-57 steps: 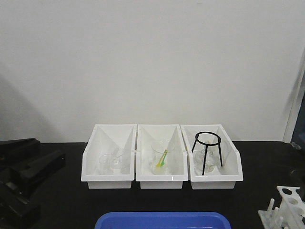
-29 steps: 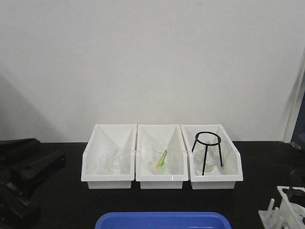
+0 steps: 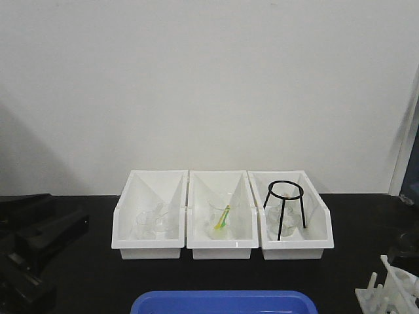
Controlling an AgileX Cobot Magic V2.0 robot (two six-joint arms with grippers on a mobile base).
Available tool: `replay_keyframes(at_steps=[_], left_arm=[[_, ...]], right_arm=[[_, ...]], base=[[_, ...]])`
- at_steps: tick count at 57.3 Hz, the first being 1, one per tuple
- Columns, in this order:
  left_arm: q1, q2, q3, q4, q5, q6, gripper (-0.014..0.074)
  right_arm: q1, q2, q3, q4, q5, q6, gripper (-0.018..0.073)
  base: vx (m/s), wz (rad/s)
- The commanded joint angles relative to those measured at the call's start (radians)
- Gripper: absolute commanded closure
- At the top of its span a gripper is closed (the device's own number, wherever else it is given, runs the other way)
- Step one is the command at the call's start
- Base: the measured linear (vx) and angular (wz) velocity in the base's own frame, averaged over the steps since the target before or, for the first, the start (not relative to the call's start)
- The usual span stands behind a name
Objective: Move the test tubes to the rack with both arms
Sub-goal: 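Carry the tube with the right gripper toward the white rack, then lower the tube into a rack hole with the right gripper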
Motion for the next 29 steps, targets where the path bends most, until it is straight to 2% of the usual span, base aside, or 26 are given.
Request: replay_keyframes(at_steps=[1,29], left_arm=[[0.002,-0.007,-0.032,0.000,-0.072,-0.002,0.0192],[0.002,-0.007,-0.032,-0.001,-0.055,-0.002,0.0192]], right_arm=[[-0.008,-0.014,-0.028,-0.001,-0.078,-0.013,0.0565],[-0.008,0.115,-0.028,-0.002,-0.116,-0.007,0.0565]], base=[[0.00,0.00],[0.00,0.00]])
